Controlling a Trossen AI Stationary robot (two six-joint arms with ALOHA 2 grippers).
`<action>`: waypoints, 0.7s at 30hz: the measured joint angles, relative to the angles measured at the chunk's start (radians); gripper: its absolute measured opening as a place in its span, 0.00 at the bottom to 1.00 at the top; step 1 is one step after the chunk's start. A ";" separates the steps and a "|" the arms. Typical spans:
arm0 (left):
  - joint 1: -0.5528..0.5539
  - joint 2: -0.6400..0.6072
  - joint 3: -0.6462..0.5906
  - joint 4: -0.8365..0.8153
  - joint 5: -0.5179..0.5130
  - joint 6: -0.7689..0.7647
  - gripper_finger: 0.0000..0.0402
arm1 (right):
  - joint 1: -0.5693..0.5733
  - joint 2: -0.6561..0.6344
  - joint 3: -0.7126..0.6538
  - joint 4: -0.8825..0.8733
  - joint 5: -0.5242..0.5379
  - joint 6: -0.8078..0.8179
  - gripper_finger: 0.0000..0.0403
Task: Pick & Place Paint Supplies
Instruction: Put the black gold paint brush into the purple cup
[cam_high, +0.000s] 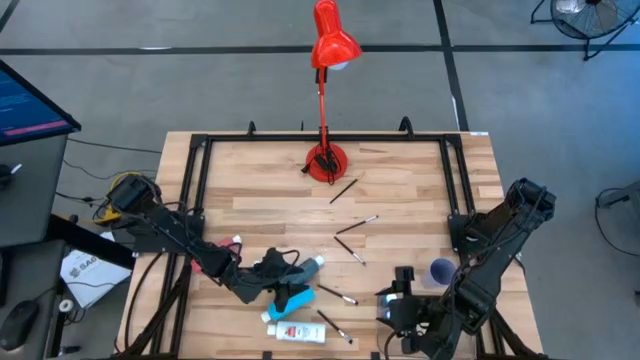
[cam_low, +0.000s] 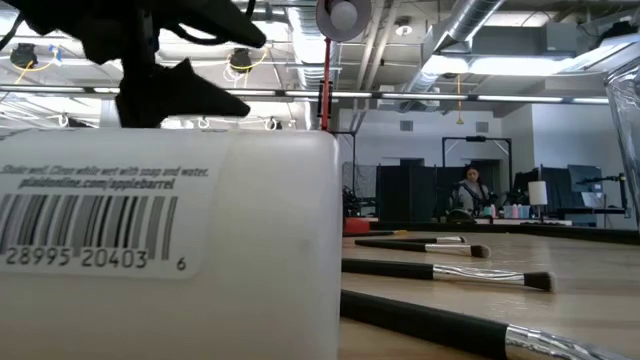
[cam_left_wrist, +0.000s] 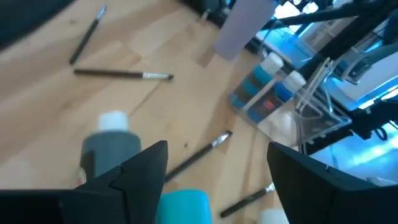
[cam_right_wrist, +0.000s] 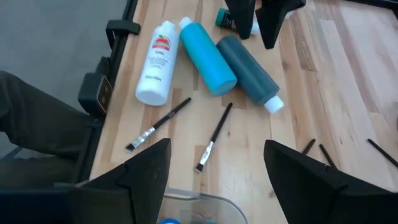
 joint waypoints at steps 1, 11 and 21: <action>0.000 -0.004 0.000 0.035 -0.008 0.037 0.62 | 0.001 0.000 0.000 -0.009 -0.001 0.000 0.62; -0.077 0.009 0.028 0.618 0.173 0.534 0.58 | 0.006 0.000 0.000 -0.012 -0.007 0.003 0.62; -0.193 0.156 0.438 0.472 0.322 0.898 0.56 | 0.027 0.001 0.011 -0.012 -0.024 0.003 0.62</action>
